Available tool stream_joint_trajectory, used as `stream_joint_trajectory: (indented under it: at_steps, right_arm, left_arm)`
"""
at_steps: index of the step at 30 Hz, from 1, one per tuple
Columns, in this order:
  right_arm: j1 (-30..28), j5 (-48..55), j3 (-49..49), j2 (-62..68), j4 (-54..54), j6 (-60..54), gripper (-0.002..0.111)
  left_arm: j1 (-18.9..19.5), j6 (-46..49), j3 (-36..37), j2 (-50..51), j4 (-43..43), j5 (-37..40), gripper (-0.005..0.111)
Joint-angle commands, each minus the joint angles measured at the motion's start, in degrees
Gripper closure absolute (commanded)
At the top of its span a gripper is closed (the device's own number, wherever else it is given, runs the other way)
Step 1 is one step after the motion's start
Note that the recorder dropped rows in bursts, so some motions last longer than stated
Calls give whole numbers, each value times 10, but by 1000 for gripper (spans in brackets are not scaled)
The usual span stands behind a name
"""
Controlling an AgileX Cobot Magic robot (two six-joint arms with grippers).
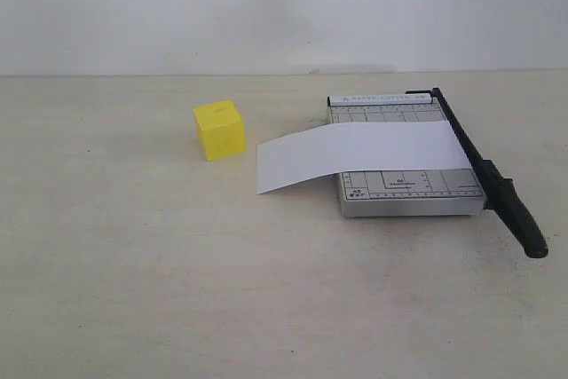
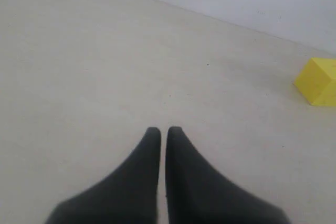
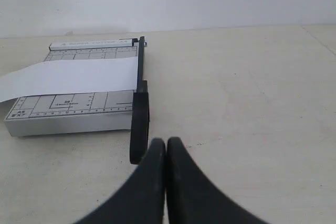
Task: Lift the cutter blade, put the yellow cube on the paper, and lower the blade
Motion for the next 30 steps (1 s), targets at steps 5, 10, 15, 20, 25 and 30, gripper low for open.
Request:
stream_joint_trajectory:
  at_steps: [5,10,15,20,25,30]
  right_arm:
    - [-1,-51,0,-2,25,11,108]
    - [-1,-88,0,-2,272,108,108]
    - [-1,-321,0,-2,260,102,108]
    - [-1,-248,-121,140,146,-17,108]
    - [-1,-207,-186,433,133,-113,108]
    - [-1,-28,-285,599,135,-157,105]
  left_arm:
    - [0,-3,-2,-2,0,-5,102]
    - [0,-3,-2,-2,0,-5,102]
    - [0,-3,-2,-2,0,-5,102]
    - [0,-3,-2,-2,0,-5,102]
    - [0,-3,-2,-2,0,-5,102]
    - [0,-3,-2,-2,0,-5,102]
